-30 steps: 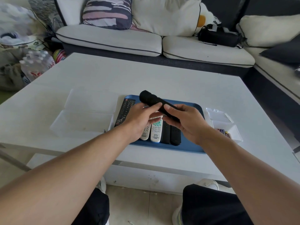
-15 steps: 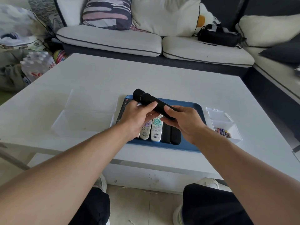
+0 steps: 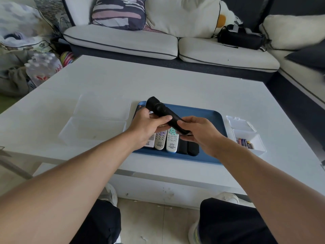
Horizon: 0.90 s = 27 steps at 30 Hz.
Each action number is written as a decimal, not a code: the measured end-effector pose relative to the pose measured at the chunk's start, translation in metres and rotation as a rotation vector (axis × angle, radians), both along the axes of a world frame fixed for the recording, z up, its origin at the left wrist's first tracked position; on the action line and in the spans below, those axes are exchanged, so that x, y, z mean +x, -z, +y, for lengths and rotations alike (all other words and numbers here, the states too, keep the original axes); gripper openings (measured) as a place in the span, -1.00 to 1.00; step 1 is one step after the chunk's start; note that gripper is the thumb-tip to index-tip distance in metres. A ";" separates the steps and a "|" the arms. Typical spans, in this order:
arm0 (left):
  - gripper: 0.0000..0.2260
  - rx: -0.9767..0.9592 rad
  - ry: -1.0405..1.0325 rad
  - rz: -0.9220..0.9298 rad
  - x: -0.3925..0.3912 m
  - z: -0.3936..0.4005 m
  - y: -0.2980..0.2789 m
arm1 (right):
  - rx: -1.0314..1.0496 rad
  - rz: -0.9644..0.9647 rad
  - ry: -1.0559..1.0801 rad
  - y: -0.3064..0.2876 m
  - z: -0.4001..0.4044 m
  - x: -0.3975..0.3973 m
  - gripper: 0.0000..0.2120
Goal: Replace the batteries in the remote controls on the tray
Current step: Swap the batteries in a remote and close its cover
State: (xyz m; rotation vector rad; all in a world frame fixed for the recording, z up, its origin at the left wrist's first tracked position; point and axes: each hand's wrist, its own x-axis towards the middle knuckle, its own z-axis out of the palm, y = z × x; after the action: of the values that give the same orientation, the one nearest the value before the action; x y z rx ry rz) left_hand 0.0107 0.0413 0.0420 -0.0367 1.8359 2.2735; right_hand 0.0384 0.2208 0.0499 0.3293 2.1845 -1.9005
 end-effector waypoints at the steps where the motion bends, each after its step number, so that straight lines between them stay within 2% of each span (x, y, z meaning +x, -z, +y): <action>1: -0.73 -0.030 0.040 -0.004 0.000 -0.002 0.001 | 0.111 0.046 0.001 0.001 0.000 0.001 -0.84; 6: -0.66 -0.156 0.210 -0.006 0.006 -0.001 0.002 | 0.304 0.237 -0.018 -0.006 -0.005 0.007 -0.83; 12: -0.58 -0.168 0.260 -0.002 0.007 -0.001 0.004 | 0.285 0.184 -0.056 -0.004 -0.015 0.007 -0.84; 20: -0.57 -0.172 0.302 -0.038 0.007 0.000 0.006 | 0.230 0.157 -0.055 -0.004 -0.010 0.007 -0.86; 27: -0.57 -0.158 0.268 0.001 0.005 0.001 0.006 | 0.167 0.126 -0.025 -0.006 -0.012 0.004 -0.85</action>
State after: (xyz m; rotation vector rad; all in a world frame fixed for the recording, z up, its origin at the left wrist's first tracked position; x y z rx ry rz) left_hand 0.0155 0.0426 0.0364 0.1748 1.8899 1.9468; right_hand 0.0427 0.2090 0.0559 0.2150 2.4242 -1.7746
